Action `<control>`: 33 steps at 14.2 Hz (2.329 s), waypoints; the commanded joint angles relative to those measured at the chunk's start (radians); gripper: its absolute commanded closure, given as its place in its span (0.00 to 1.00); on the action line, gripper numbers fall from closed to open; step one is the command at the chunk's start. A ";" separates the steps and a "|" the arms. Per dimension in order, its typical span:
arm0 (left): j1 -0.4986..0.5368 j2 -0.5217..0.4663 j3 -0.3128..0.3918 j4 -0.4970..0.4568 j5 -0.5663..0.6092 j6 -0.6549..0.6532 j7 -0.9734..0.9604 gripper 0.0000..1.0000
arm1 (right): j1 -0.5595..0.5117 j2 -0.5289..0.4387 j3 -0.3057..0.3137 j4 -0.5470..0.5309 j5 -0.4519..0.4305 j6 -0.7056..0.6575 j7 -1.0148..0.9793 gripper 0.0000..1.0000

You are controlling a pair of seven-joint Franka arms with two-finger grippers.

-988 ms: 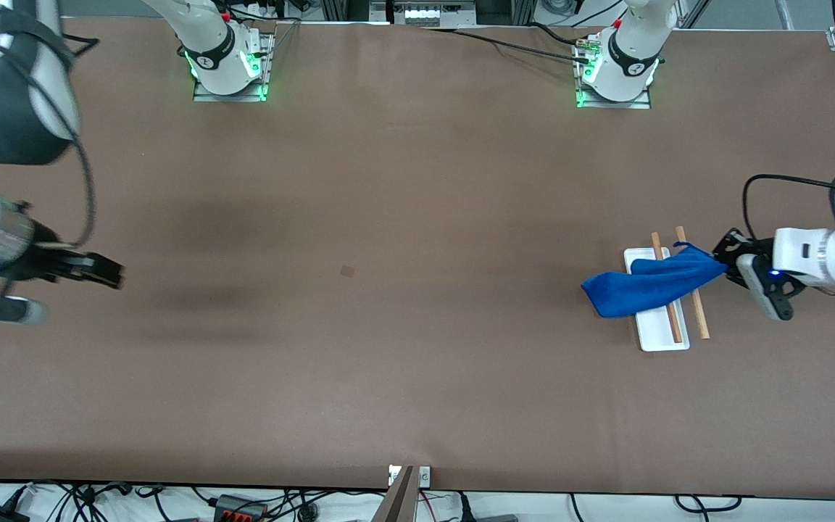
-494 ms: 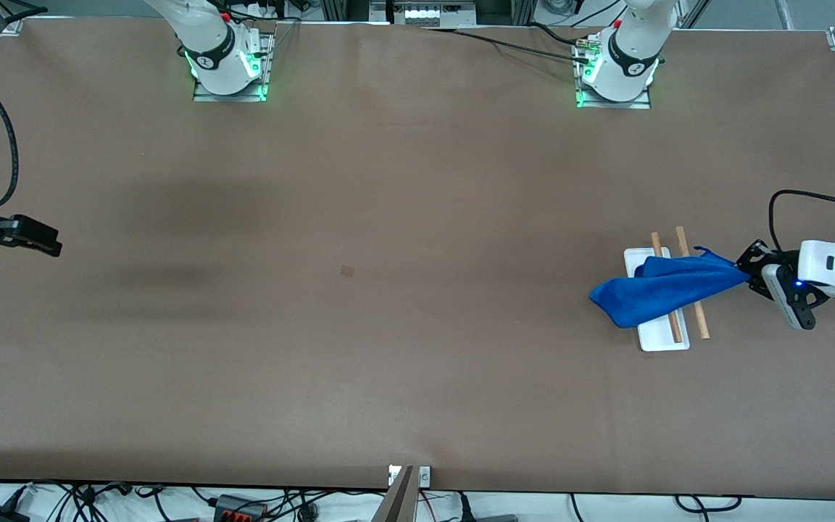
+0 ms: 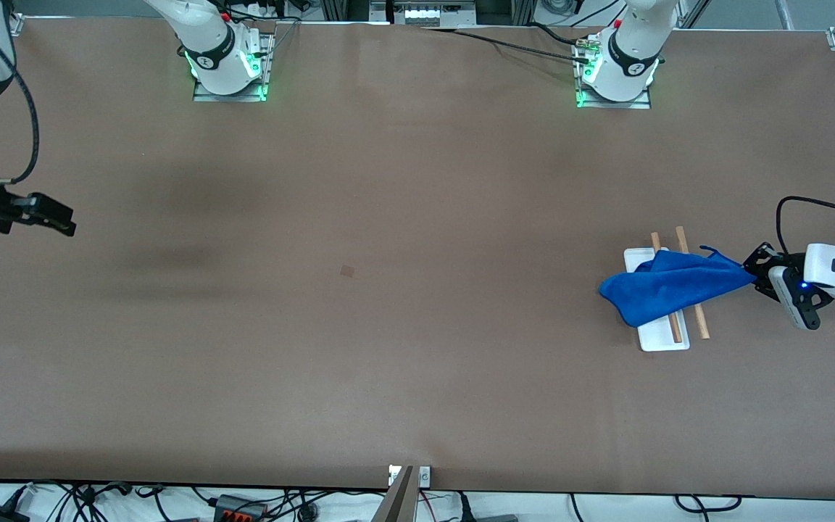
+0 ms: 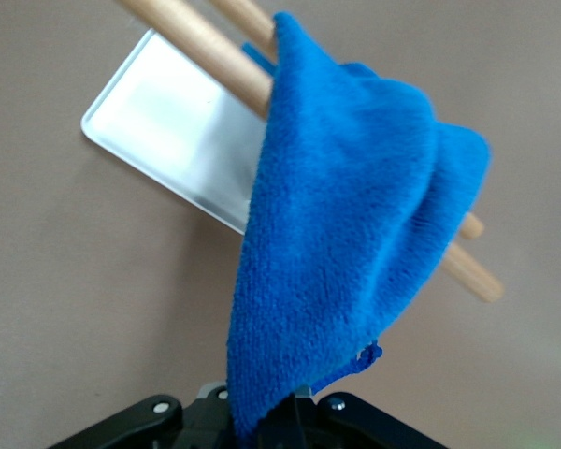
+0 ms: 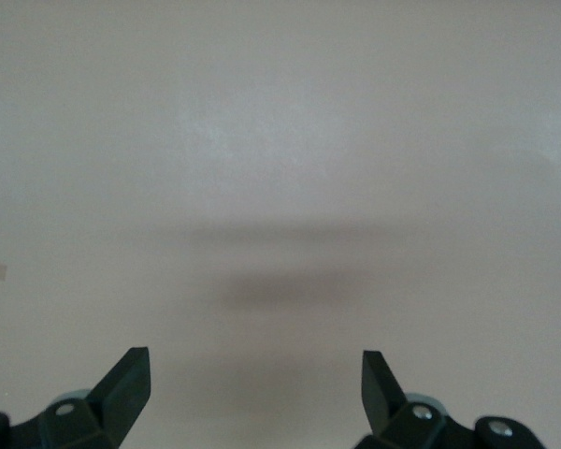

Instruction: Pass towel and hang on rack

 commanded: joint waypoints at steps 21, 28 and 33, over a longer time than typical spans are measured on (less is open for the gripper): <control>0.027 -0.139 -0.023 0.188 0.006 -0.313 0.016 0.00 | 0.001 -0.100 0.001 -0.077 0.014 -0.016 -0.017 0.00; 0.005 -0.222 -0.089 0.194 0.015 -0.420 -0.209 0.00 | 0.001 -0.103 -0.002 -0.078 0.014 -0.014 -0.017 0.00; -0.068 -0.228 -0.120 0.252 0.046 -0.434 -0.293 0.00 | 0.001 -0.103 -0.001 -0.092 0.016 -0.016 -0.019 0.00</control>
